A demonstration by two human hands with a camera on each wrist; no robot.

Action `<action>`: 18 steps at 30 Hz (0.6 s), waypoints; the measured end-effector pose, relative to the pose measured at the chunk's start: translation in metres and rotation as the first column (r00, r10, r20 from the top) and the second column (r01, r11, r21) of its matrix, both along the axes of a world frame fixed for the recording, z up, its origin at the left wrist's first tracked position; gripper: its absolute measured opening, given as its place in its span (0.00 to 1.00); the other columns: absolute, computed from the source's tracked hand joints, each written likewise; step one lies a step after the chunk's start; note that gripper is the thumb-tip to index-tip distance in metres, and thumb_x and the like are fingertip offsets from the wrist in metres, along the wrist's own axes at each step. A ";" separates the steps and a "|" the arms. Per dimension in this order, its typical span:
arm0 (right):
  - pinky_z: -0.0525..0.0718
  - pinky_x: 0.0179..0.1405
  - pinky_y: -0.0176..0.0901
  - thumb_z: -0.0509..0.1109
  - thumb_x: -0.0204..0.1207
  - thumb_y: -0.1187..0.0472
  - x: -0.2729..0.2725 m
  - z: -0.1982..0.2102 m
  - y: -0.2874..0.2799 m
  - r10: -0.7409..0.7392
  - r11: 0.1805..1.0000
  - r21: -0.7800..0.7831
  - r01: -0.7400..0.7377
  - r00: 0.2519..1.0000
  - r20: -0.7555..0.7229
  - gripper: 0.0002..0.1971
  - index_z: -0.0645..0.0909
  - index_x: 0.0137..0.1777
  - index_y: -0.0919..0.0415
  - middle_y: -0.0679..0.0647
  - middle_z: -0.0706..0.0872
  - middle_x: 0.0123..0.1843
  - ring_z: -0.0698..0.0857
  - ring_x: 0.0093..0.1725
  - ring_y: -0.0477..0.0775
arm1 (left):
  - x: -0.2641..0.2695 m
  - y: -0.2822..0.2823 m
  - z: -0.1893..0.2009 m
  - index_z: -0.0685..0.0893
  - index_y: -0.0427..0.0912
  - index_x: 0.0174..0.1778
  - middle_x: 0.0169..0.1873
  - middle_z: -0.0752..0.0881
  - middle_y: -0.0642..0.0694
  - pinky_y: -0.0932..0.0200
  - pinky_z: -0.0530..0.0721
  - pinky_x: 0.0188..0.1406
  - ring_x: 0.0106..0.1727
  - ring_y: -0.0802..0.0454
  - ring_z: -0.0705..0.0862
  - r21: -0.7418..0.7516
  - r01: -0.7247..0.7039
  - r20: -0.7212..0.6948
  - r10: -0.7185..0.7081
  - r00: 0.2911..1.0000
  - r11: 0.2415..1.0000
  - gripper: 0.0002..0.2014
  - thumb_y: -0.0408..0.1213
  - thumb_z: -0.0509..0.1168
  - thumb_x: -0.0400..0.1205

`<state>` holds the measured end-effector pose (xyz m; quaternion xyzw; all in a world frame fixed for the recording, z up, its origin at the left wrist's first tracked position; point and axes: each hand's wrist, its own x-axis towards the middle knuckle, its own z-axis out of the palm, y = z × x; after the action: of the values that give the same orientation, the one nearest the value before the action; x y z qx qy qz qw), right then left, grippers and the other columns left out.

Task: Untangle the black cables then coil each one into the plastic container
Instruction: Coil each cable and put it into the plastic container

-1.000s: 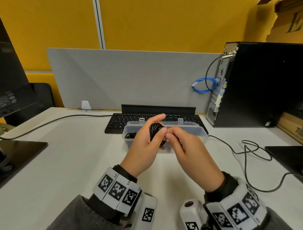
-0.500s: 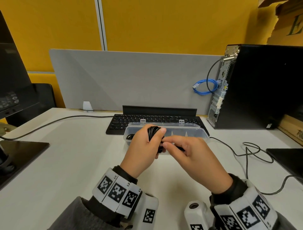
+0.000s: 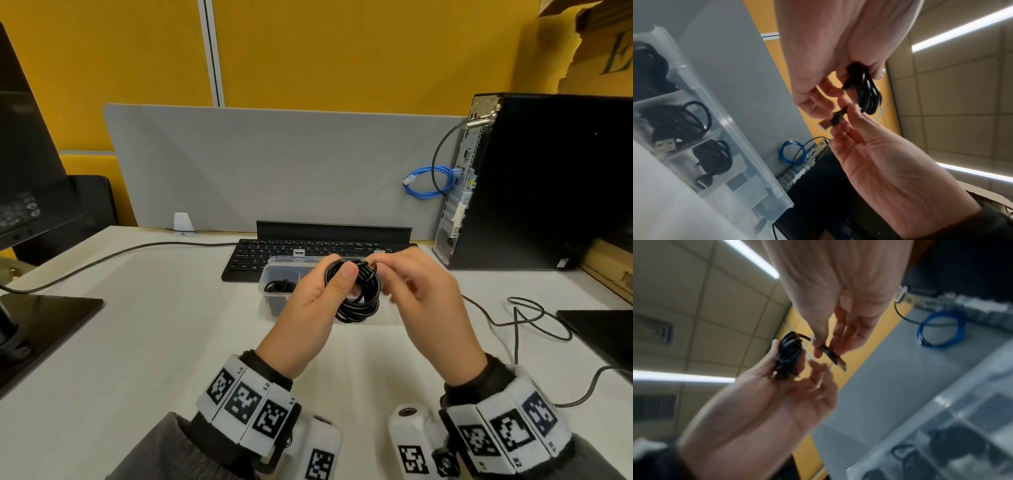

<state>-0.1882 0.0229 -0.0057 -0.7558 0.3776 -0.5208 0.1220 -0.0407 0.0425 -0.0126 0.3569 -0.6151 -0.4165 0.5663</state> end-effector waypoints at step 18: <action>0.83 0.49 0.35 0.70 0.76 0.60 0.000 0.003 0.012 0.246 0.914 0.323 -0.246 0.968 0.042 0.09 0.83 0.51 0.43 0.43 0.88 0.45 0.85 0.49 0.41 | 0.004 0.004 0.001 0.76 0.41 0.61 0.56 0.84 0.39 0.51 0.88 0.47 0.49 0.52 0.86 0.295 0.193 0.041 -0.214 0.976 0.936 0.19 0.37 0.70 0.75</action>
<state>-0.1885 0.0351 -0.0023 -0.7667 0.3604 -0.4319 0.3096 -0.0369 0.0468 -0.0112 0.3852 -0.6012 -0.5452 0.4392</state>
